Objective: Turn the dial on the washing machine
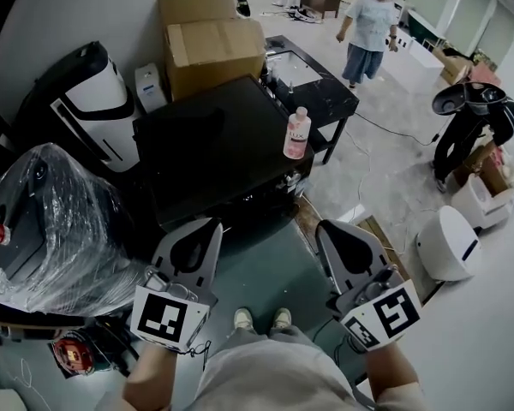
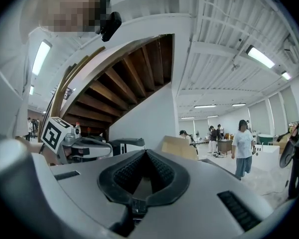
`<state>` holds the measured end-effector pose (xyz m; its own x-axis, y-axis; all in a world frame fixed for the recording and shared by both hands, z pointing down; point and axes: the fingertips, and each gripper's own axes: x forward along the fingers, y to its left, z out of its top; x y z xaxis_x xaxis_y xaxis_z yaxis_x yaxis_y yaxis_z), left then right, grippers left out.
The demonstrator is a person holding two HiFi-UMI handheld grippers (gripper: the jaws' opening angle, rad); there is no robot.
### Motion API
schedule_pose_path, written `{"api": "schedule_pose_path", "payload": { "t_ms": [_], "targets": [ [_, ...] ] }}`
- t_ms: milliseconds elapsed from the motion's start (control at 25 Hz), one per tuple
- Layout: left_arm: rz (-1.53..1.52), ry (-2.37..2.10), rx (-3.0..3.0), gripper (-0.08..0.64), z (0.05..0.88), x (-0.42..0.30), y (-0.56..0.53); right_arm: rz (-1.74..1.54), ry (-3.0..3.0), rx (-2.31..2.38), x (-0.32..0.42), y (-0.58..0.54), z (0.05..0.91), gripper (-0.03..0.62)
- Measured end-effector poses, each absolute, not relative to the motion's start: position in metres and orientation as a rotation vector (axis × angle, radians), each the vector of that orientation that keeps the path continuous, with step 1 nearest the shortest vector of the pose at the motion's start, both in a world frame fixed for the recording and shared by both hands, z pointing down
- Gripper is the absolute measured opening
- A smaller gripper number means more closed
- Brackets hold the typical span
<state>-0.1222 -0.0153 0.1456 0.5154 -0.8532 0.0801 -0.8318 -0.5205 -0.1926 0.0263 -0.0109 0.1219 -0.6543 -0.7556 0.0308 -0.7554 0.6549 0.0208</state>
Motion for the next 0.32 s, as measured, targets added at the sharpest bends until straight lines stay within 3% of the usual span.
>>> {"api": "schedule_pose_path", "payload": {
  "t_ms": [320],
  "targets": [
    [-0.169, 1.513, -2.672, 0.020, 0.133, -0.118, -0.014, -0.010, -2.826, 1.288, 0.024, -0.012, 0.120, 0.028]
  ]
}}
